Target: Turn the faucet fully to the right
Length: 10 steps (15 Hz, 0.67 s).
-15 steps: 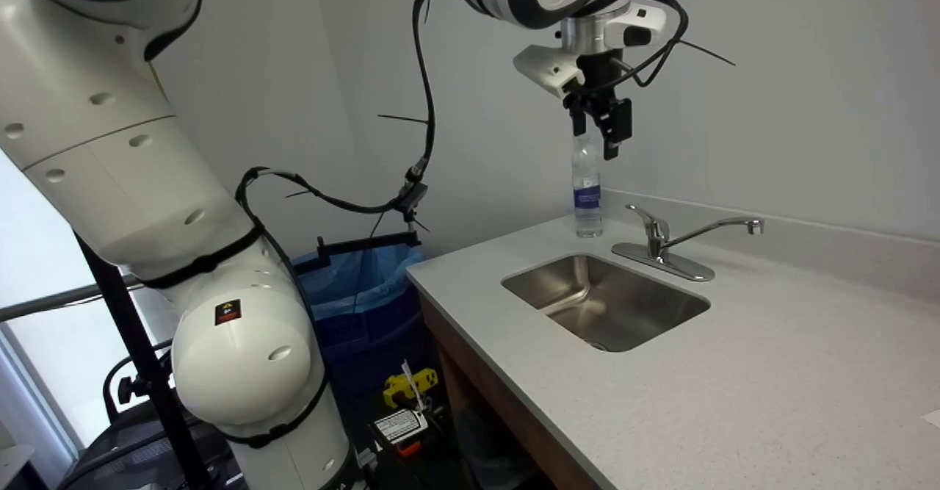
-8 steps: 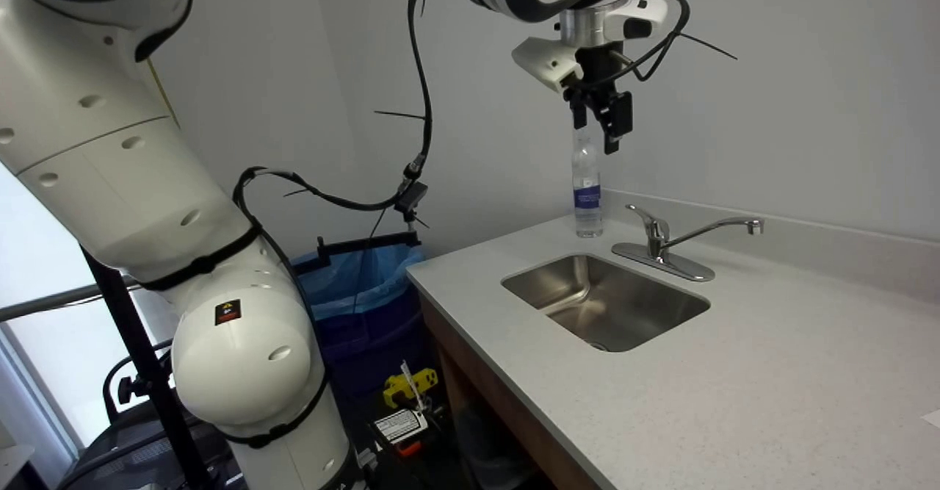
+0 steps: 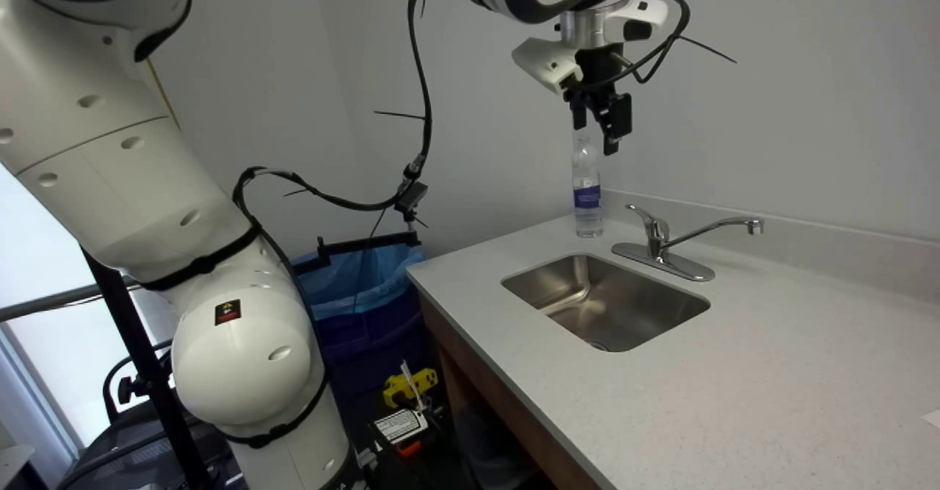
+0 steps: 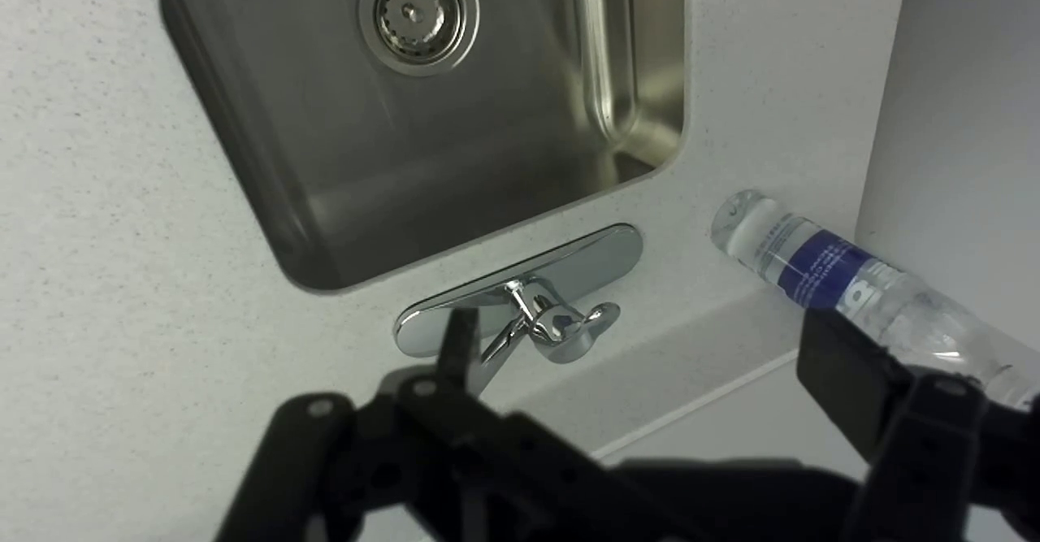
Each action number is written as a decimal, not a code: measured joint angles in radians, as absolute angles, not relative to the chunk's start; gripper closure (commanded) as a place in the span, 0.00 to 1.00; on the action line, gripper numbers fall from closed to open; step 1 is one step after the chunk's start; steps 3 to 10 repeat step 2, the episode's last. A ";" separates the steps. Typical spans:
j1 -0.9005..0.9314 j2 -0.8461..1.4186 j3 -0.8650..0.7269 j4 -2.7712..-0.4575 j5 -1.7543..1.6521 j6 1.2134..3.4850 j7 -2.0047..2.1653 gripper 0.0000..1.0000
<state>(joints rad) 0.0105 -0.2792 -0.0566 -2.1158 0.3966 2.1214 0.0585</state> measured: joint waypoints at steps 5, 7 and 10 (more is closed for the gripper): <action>0.011 -0.279 -0.057 -2.116 0.397 2.121 0.058 0.00; 0.011 -0.279 -0.057 -2.116 0.397 2.121 0.058 0.00; 0.011 -0.279 -0.057 -2.116 0.397 2.121 0.058 0.00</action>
